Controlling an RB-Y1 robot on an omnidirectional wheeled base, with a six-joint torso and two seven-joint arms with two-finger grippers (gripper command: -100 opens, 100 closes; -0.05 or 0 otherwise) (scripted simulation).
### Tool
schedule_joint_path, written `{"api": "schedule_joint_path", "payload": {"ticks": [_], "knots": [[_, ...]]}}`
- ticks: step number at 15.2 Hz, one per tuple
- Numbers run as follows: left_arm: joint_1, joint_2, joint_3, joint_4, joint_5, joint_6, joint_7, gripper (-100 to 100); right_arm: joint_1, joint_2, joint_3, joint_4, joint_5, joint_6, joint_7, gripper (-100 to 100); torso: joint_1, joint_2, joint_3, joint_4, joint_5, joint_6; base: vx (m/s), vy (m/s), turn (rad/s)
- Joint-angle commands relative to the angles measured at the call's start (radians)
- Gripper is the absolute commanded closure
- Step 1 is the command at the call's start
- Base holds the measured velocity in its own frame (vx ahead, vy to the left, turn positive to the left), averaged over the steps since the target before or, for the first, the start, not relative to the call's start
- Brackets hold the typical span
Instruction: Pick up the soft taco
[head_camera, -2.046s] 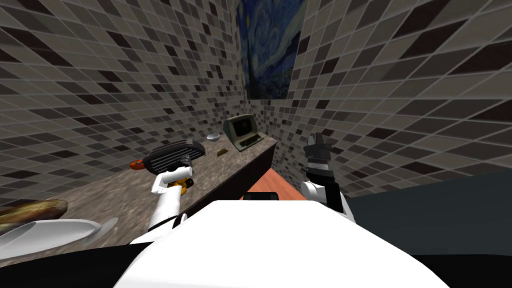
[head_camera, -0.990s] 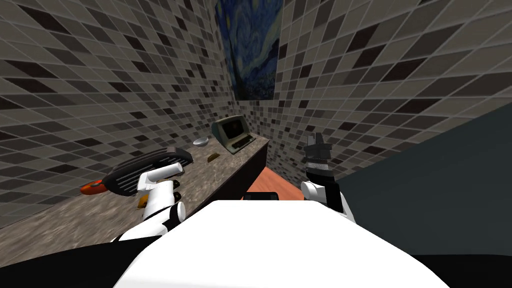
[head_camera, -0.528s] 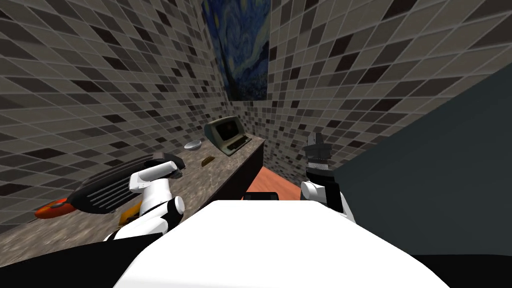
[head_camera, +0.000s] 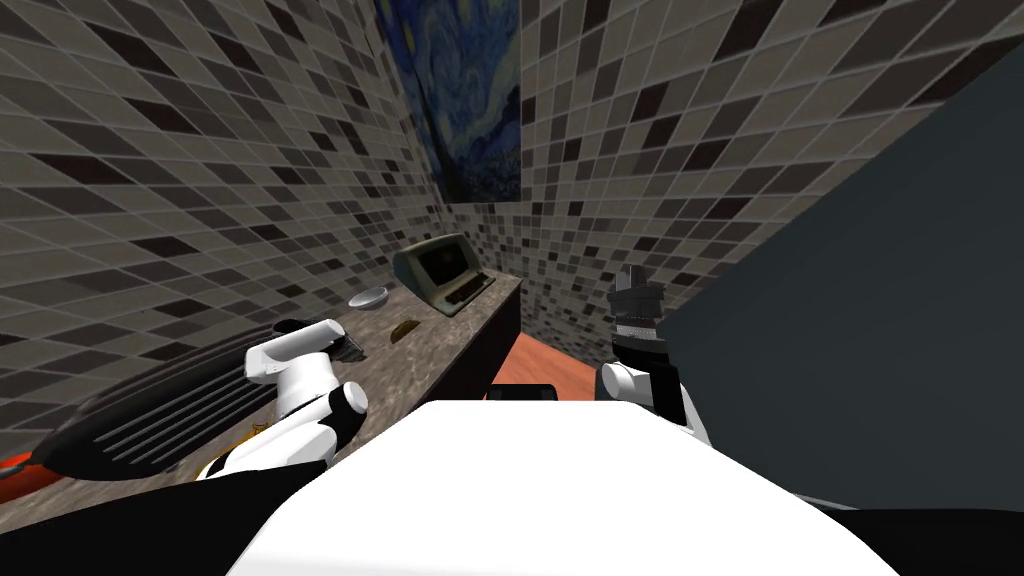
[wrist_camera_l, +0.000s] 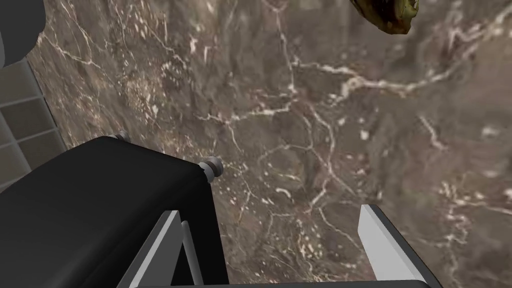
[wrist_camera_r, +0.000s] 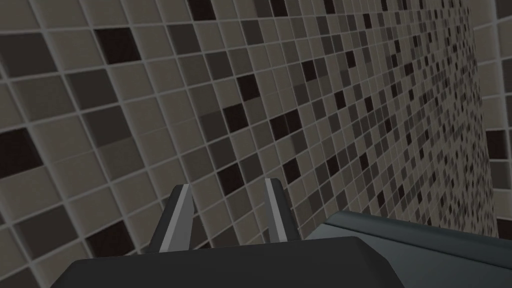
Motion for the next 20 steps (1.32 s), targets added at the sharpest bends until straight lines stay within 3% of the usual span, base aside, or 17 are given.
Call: {"api": "schedule_joint_path", "payload": {"ticks": [1,3,4,6,9,15,19,20], "knots": [[-0.025,0.016,0.032,0.033,0.002,0.050,0.005,-100,0.000,0.000,0.000,0.000,0.000,0.000,0.000,0,0.000,0.000,0.000,0.000,0.000,0.000,0.001,0.016,-0.191],[-0.025,0.016,0.032,0.033,0.002,0.075,0.005,-100,0.000,0.000,0.000,0.000,0.000,0.000,0.000,0,0.000,0.000,0.000,0.000,0.000,0.001,0.001,0.019,-0.137],[-0.048,0.029,0.057,0.065,0.004,0.105,0.010,-100,0.000,0.000,0.000,0.000,0.000,0.000,0.000,0,0.000,0.000,0.000,0.000,0.000,0.000,0.002,0.016,-0.140],[-0.048,0.029,0.057,0.065,0.004,0.124,0.010,-100,0.000,0.000,0.000,0.000,0.000,0.000,0.000,0,0.000,0.000,0.000,0.000,0.000,0.001,0.000,0.018,-0.134],[-0.088,0.053,0.102,0.121,0.006,0.197,0.018,-100,0.000,0.000,0.000,0.000,0.000,0.000,0.000,0,0.000,0.000,0.000,0.000,0.000,0.000,0.000,0.018,-0.166],[-0.133,0.079,0.152,0.184,0.008,0.307,0.027,-100,0.000,0.000,0.000,0.000,0.000,0.000,0.000,0,0.000,-0.001,0.000,0.000,0.000,0.000,0.003,0.026,-0.156],[-0.157,0.093,0.178,0.217,0.010,0.358,0.032,-100,0.000,0.000,0.000,0.000,0.000,0.000,0.000,0,0.000,-0.001,0.000,0.000,0.000,0.000,0.004,0.022,-0.116],[-0.149,0.088,0.169,0.202,0.009,0.341,0.030,-100,0.000,0.000,0.000,0.000,0.000,0.000,0.000,0,0.000,-0.001,0.000,0.000,0.000,0.000,0.002,0.016,-0.043]]}}
